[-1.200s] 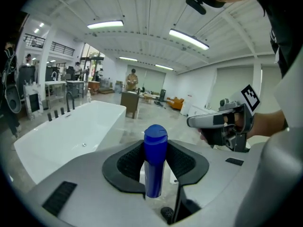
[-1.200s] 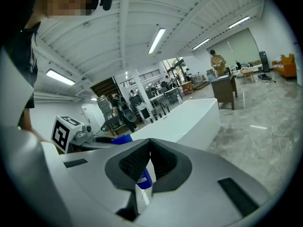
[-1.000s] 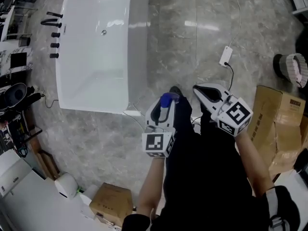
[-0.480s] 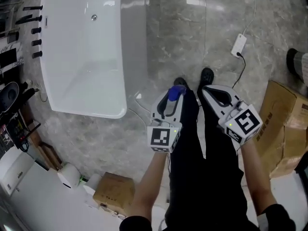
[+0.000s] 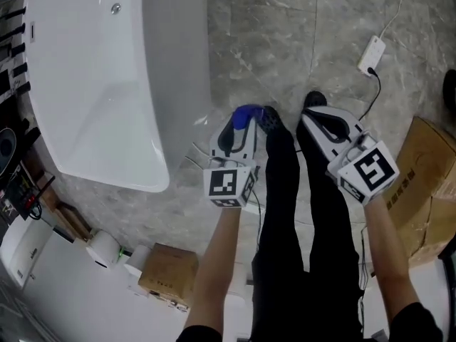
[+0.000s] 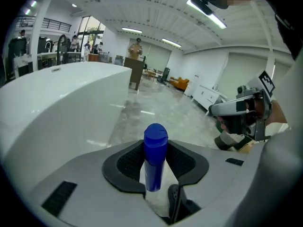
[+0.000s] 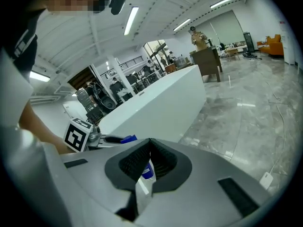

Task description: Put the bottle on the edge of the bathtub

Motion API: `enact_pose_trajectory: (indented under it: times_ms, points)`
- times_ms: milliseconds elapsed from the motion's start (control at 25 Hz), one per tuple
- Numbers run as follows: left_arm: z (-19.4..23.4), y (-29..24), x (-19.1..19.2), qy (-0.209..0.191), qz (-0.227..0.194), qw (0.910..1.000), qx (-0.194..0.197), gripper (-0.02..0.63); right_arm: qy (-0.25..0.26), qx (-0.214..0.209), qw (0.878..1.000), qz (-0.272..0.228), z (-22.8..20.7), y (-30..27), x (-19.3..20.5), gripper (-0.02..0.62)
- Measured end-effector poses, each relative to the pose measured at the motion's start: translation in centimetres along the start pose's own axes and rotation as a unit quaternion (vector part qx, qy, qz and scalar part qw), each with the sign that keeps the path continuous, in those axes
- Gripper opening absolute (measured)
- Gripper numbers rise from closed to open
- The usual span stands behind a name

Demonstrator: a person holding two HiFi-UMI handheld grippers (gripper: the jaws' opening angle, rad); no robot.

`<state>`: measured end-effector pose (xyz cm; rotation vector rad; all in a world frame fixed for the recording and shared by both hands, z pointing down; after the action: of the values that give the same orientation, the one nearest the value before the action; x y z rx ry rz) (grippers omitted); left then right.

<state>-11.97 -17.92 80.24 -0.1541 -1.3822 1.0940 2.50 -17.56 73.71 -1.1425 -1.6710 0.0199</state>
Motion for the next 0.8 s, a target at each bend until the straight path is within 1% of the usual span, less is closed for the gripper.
enact_pose_trajectory:
  times_ms: [80,160,320,400,520,640,800]
  points:
    - [1.4,-1.9,2.0,0.003,0.012,0.9999,-0.008,0.149,-0.003,0.003,1.000,0.007,-1.5,-1.2,1.7,0.012]
    - [2.6,-3.7,3.9,-0.002,0.026,0.9995,-0.020,0.149,-0.007,0.005,1.000,0.012,-2.8,-2.3,3.2,0.012]
    - [4.8,-7.2,7.3,-0.004,0.046,0.9982,-0.037,0.149,-0.007,0.005,1.000,0.016,-5.2,-4.9,5.1,0.012]
    - [5.7,-8.8,8.9,-0.004,0.055,0.9975,-0.043,0.149,0.004,0.001,1.000,0.022,-5.9,-6.4,6.0,0.012]
    - [7.2,-11.3,11.1,0.005,0.065,0.9962,-0.057,0.149,0.037,-0.013,0.999,0.034,-6.7,-8.7,7.4,0.012]
    - [8.8,-13.9,13.0,0.014,0.073,0.9947,-0.071,0.149,0.039,-0.022,0.998,0.038,-7.6,-10.8,8.7,0.012]
    - [11.1,-16.8,15.0,0.004,0.083,0.9929,-0.086,0.149,0.040,-0.031,0.998,0.038,-8.5,-13.3,10.5,0.012]
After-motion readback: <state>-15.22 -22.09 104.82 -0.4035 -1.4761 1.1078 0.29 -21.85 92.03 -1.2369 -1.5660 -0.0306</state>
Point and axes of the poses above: the fingertips, and each gripper's own axes: y backward along the fingers, z to its left, x out of its underside, the point moved 2 cm from there along y, backward along the fingers, and after that the axes turned 1 degree about z, right-handed, at the moved point
